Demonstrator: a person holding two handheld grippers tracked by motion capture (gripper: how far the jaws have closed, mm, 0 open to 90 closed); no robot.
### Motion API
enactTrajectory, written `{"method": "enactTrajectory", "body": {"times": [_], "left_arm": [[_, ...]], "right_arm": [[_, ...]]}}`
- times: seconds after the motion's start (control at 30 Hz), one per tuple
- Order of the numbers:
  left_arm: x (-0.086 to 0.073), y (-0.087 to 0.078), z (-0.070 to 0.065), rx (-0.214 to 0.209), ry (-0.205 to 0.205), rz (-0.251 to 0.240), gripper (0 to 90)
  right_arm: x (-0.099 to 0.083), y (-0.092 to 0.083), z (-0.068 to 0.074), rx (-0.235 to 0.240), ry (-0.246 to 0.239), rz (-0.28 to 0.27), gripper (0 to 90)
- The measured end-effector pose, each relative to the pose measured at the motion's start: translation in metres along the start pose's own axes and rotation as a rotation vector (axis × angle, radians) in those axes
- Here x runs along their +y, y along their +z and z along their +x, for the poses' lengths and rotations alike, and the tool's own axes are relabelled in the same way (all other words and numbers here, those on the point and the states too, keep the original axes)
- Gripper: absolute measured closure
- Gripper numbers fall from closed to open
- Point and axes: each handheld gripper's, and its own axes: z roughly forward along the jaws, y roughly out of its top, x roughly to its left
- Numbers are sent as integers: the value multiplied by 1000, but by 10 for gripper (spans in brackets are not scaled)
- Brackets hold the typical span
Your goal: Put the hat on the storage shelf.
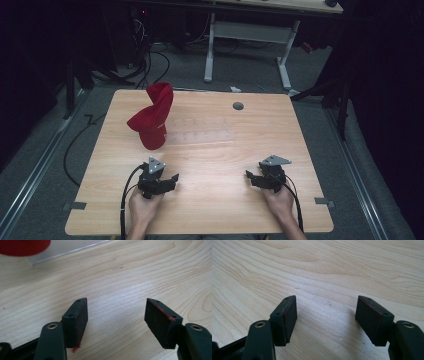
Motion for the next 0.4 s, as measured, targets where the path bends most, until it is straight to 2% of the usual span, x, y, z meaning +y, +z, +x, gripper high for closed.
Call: {"method": "enactTrajectory", "body": {"times": [0.1, 0.17, 0.23, 0.4], "left_arm": [[-6, 4, -1, 9, 7, 1, 353], [-12, 7, -2, 26, 36, 12, 351], [-18, 9, -3, 28, 78, -8, 336], [-19, 10, -4, 28, 77, -14, 318]], "right_arm": [[0, 0, 0, 0, 0, 0, 340], [0, 0, 0, 0, -2, -1, 340], [0, 0, 0, 0, 0, 0, 340], [0, 0, 0, 0, 0, 0, 340]]}}
